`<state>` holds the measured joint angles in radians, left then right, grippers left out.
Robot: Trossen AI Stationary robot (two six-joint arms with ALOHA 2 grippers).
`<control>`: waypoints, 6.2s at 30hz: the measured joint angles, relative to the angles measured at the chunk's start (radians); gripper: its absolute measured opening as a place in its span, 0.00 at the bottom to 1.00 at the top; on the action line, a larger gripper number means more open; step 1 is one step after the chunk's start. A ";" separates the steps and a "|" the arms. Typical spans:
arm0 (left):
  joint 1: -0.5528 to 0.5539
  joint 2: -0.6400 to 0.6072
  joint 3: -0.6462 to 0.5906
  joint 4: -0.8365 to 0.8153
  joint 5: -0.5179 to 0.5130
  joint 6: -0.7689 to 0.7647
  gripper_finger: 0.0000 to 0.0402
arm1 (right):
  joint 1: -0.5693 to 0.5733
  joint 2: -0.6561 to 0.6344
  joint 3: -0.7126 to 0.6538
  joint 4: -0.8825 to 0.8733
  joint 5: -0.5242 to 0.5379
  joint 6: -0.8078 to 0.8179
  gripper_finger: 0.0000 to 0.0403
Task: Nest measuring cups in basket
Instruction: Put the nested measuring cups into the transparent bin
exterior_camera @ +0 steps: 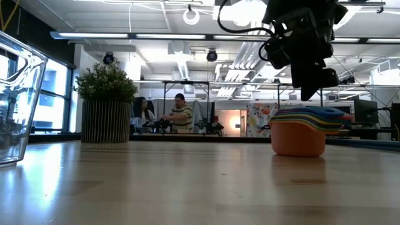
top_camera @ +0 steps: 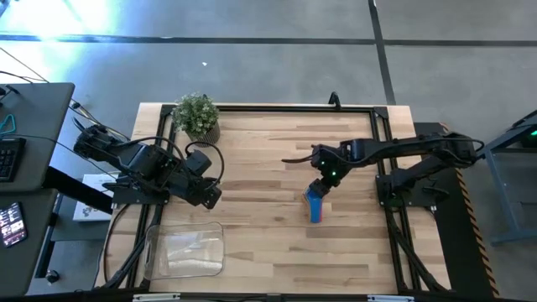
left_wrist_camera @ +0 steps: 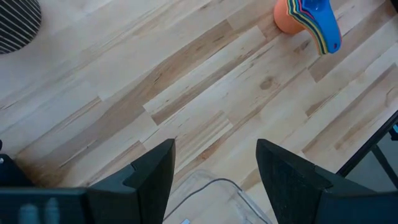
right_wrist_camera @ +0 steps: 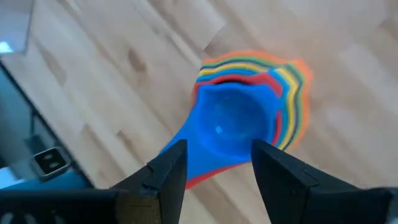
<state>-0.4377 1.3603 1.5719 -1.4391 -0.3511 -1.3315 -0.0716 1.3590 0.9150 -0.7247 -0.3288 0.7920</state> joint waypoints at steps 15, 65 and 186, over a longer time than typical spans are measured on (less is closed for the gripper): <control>0.013 -0.004 0.000 -0.079 0.009 0.010 0.54 | 0.273 -0.065 0.000 0.170 0.105 0.457 0.42; 0.763 -0.003 0.000 0.113 0.021 0.498 0.54 | 0.225 -0.234 0.146 0.736 0.267 -0.053 0.42; 0.797 -0.003 0.000 0.113 0.034 0.497 0.54 | 0.397 0.383 0.166 -0.046 0.367 0.980 0.34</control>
<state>0.3588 1.3575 1.5719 -1.3260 -0.3176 -0.8345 0.3252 1.7420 1.0805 -0.7709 0.0386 1.7718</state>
